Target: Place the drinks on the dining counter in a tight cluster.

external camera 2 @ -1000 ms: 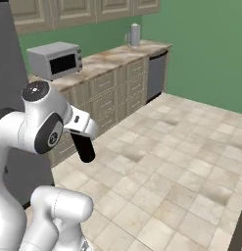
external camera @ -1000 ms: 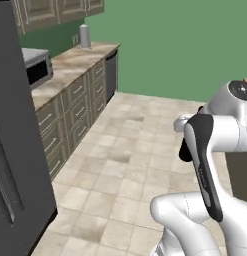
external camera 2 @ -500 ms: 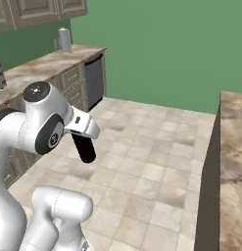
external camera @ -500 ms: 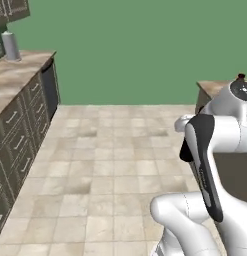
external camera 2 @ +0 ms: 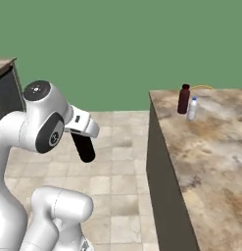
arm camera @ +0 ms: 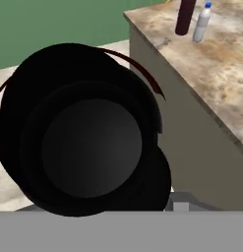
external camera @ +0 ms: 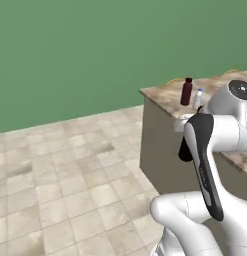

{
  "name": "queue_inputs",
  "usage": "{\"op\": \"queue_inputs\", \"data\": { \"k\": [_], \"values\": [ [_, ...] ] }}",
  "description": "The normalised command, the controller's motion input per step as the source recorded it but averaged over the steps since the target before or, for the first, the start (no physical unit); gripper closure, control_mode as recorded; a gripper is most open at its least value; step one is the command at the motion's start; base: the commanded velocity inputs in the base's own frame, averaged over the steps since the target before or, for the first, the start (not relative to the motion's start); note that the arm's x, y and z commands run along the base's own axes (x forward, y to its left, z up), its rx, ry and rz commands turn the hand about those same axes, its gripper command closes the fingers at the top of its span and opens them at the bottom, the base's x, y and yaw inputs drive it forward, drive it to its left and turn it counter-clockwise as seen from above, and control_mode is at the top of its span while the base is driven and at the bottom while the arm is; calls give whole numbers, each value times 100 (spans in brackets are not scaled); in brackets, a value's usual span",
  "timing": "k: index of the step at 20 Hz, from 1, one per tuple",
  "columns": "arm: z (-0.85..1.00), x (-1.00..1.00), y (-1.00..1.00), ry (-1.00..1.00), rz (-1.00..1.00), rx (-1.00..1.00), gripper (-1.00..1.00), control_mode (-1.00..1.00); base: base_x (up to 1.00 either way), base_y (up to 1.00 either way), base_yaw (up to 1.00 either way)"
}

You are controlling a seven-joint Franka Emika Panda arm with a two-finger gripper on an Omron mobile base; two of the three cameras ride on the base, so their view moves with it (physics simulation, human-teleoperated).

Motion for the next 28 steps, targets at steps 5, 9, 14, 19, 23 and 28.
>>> {"op": "queue_inputs", "data": {
  "k": [5,9,14,19,23,28],
  "values": [
    [0,0,0,0,0,0,100,100,55,20,-74],
    [0,0,0,0,0,0,100,100,62,29,-71],
    [0,0,0,0,0,0,100,100,83,34,-65],
    [0,0,0,0,0,0,100,100,89,43,-62],
    [0,0,0,0,0,0,100,100,87,39,-63],
    [0,0,0,0,0,0,100,100,74,31,-44]
  ]
}}
